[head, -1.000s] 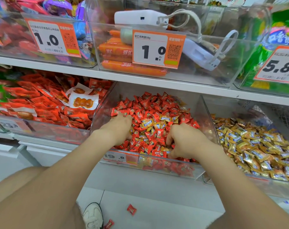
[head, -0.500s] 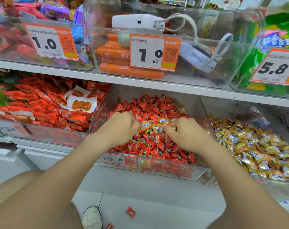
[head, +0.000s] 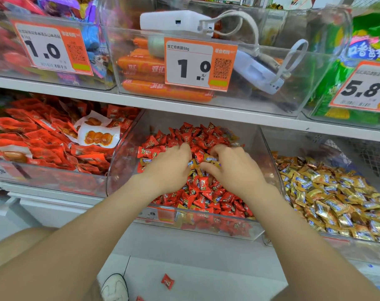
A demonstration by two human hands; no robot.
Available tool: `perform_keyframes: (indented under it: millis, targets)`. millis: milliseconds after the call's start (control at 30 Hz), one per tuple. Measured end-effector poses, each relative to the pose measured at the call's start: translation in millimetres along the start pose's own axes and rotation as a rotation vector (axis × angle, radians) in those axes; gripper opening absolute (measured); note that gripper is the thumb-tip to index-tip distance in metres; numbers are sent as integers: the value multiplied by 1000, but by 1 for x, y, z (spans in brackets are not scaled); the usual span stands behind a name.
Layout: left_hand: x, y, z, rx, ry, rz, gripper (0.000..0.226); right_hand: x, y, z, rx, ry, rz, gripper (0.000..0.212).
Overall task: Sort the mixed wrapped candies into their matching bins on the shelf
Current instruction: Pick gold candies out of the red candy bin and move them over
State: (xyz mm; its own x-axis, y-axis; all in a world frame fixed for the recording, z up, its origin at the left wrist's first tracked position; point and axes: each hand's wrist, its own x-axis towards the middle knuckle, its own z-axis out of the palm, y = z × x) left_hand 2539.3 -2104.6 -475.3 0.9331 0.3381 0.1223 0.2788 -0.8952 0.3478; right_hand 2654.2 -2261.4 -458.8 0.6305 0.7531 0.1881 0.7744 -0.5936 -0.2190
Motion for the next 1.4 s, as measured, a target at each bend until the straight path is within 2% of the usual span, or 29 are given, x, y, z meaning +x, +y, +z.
perform_keyframes:
  millis: [67,133,233,300,433,500,567,700,800,867,967,1067,1200,1300,1400]
  targets:
    - [-2,5,8,170,-15,16,31,3,-3,4,-78,-74,-7,67]
    - [-3,11,12,298,-51,4,36,4,-5,9,-132,-147,1,75]
    - [-3,11,17,332,-84,-5,47,2,-11,13,-148,-203,-5,80]
    - [0,10,16,309,-126,-11,55,0,-15,14,-172,-197,-10,69]
    - [1,10,13,256,-135,-16,34,-2,-17,15,-101,-130,8,33]
    - [1,10,11,202,-152,-15,26,1,-13,15,-18,-132,41,22]
    - [0,8,6,121,-155,-33,24,4,-5,12,123,-145,96,23]
    - [-7,8,-11,-26,-104,-61,21,1,5,-7,549,-204,177,6]
    - [-15,13,-26,-167,-65,-81,16,-7,6,-23,816,-343,280,13]
    - [-19,14,-32,-279,-38,-111,12,-10,7,-29,883,-431,332,17]
    - [-22,18,-35,-570,8,-187,8,-15,6,-31,973,-514,313,3]
    - [-28,25,-37,-782,-89,-208,13,-19,3,-29,985,-528,266,12]
    - [-34,28,-40,-908,-149,-165,16,-21,0,-24,974,-454,269,16]
    - [-35,29,-38,-884,-160,-152,22,-22,-2,-19,973,-409,277,15]
    - [-33,28,-37,-870,-139,-173,17,-21,-4,-17,944,-428,262,21]
